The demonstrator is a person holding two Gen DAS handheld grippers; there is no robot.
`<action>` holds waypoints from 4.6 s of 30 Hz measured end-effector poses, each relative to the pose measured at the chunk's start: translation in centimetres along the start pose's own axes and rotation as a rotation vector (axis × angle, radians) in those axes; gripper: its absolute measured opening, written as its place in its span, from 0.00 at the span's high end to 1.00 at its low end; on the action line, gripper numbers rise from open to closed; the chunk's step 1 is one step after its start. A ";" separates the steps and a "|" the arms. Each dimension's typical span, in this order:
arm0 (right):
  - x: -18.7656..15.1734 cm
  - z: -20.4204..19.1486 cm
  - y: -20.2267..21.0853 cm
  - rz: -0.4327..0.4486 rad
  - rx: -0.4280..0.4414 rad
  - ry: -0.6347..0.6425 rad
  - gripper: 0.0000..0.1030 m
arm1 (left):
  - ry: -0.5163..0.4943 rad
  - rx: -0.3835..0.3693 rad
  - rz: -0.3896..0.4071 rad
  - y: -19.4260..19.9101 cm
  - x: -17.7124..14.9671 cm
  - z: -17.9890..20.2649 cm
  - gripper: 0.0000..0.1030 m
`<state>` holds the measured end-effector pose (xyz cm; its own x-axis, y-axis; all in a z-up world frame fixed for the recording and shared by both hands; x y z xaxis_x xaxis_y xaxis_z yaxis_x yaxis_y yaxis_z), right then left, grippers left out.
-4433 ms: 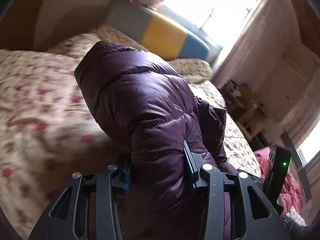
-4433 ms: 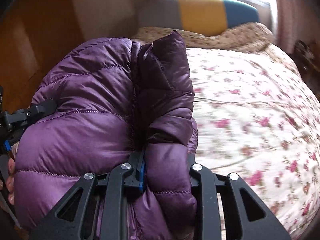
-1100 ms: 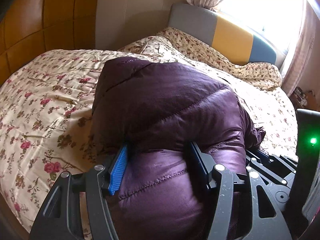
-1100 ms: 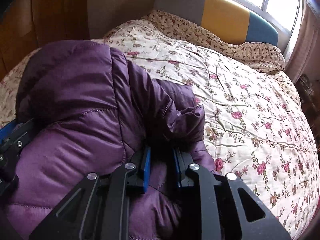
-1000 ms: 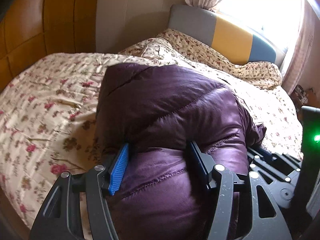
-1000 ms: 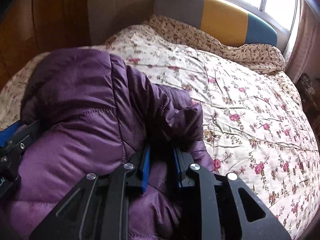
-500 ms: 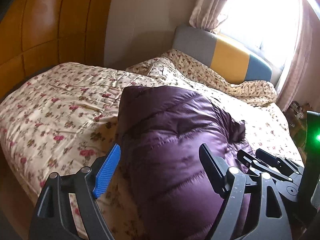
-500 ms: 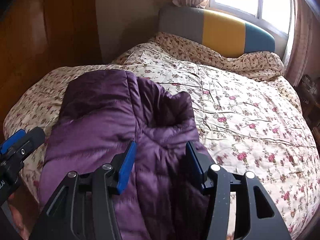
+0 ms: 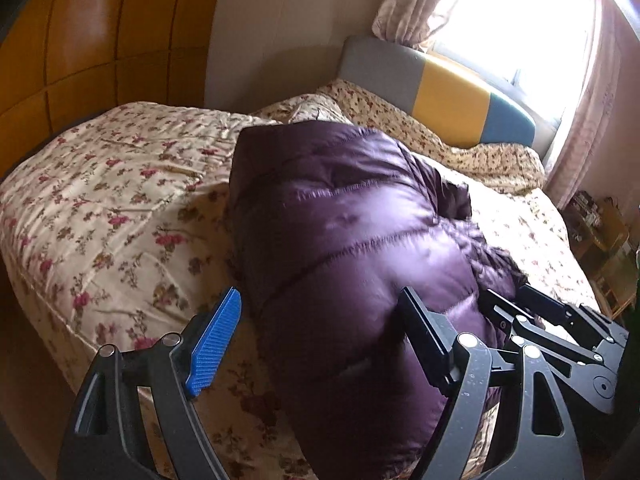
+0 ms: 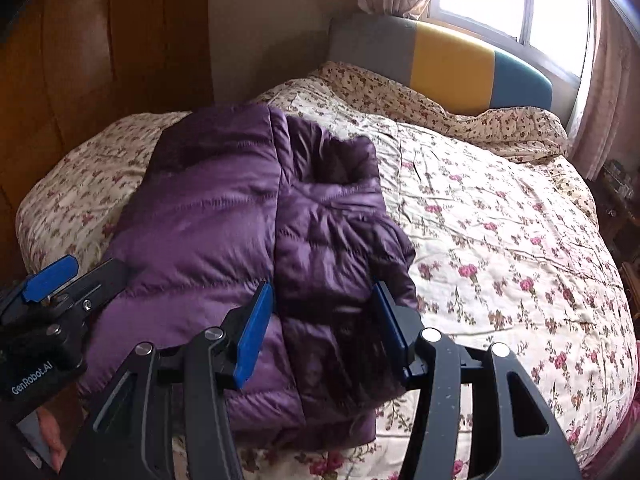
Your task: Fold large clothes
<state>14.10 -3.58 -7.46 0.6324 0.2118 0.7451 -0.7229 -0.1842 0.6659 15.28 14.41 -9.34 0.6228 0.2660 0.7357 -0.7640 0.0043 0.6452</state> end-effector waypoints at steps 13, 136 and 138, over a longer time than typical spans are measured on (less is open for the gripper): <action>-2.3 0.1 -1.9 -0.068 -0.006 -0.012 0.51 | 0.005 -0.017 -0.049 -1.6 -1.7 -0.2 0.21; -2.3 0.1 5.5 0.048 0.018 -0.017 0.08 | -0.091 0.236 0.120 8.1 -0.3 1.5 0.03; -2.3 0.1 5.4 0.046 0.018 -0.016 0.08 | -0.090 0.238 0.120 8.2 -0.4 1.5 0.03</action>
<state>8.73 -5.16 -5.57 0.6032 0.1872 0.7753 -0.7462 -0.2106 0.6315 9.06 12.89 -4.01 0.5513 0.1641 0.8180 -0.7786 -0.2512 0.5751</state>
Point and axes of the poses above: each gripper's, at about its wrist camera, not at the fingertips, and y roughly against the way its jaws point, z to its right, x to its top, the point moved 7 cm from there along -y, roughly the way its jaws point, and after that the axes turned 1 degree about -y, right-handed, at the moved point
